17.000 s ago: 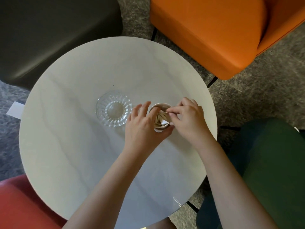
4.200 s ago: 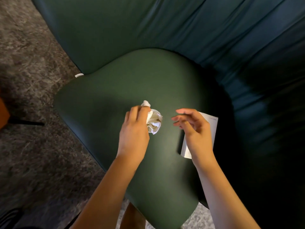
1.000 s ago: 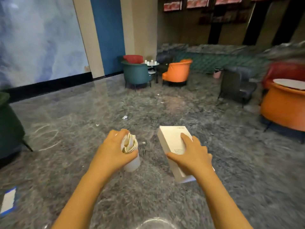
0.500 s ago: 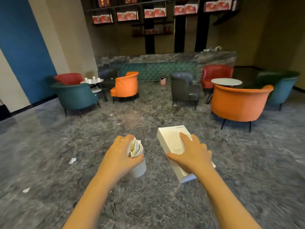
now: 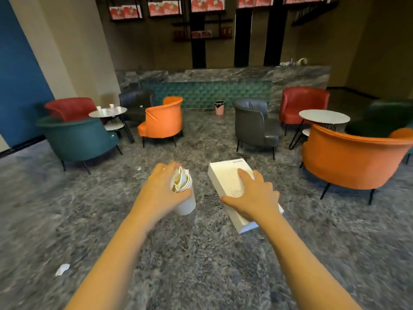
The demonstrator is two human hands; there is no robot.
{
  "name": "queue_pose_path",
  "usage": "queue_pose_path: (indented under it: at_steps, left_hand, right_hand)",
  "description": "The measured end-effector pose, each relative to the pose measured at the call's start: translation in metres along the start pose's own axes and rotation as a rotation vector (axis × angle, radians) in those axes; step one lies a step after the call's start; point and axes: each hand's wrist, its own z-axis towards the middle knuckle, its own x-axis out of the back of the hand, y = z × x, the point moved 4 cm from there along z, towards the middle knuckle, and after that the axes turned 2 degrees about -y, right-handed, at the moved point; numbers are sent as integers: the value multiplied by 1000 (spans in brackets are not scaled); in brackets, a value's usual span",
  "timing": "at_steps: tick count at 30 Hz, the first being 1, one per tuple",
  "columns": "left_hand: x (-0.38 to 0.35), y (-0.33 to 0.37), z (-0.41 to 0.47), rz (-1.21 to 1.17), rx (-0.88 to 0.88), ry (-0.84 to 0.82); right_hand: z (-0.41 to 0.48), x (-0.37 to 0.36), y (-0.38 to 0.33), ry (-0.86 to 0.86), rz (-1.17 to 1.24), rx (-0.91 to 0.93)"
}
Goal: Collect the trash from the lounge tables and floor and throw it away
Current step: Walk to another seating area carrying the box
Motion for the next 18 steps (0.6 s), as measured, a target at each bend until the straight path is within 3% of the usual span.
queue_pose_path:
  at_steps: [7, 13, 18]
  left_hand:
    - [-44, -118, 229, -44, -34, 12]
    - [-67, -175, 452, -44, -115, -34]
    - [-139, -216, 631, -49, -171, -92]
  right_hand:
    - [252, -71, -41, 84, 10, 72]
    - [463, -79, -61, 198, 11, 11]
    - [627, -102, -30, 262, -41, -98]
